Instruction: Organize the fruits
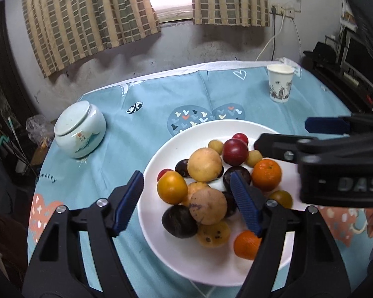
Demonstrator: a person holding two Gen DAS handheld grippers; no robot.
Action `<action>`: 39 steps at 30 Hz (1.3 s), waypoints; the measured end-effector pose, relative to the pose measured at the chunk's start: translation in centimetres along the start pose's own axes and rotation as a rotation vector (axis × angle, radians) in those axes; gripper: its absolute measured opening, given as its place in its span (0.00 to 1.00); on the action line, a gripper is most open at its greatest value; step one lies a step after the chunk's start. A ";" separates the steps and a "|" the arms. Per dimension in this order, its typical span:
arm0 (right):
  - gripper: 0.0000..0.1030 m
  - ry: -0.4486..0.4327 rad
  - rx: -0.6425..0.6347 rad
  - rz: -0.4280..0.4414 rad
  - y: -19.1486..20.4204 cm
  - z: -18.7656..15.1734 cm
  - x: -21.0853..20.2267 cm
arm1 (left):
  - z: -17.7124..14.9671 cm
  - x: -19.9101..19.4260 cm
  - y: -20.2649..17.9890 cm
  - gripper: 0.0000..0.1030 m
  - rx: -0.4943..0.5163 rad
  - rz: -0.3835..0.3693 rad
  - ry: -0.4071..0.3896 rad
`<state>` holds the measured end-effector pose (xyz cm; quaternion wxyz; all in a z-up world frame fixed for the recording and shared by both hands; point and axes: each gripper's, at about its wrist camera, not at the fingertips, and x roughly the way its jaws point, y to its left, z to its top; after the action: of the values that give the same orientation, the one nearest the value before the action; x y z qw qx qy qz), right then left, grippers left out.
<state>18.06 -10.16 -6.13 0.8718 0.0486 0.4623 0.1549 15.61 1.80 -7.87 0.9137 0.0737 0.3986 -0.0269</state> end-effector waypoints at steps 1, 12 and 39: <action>0.83 -0.013 0.006 0.003 0.0 -0.3 -0.8 | -0.1 -0.6 0.2 0.72 -0.009 -0.005 -0.004; 0.83 -0.227 0.028 -0.095 2.4 -11.2 -11.3 | -2.1 -9.7 3.2 0.93 -0.135 -0.016 -0.081; 0.83 -0.320 -0.094 -0.123 8.0 -13.2 -17.2 | -3.6 -18.9 3.6 0.97 -0.182 0.035 -0.203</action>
<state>-3.64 -8.80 1.81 0.9433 0.0034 0.3120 0.1133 0.55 5.74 4.00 0.9526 -0.0058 0.3037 0.0180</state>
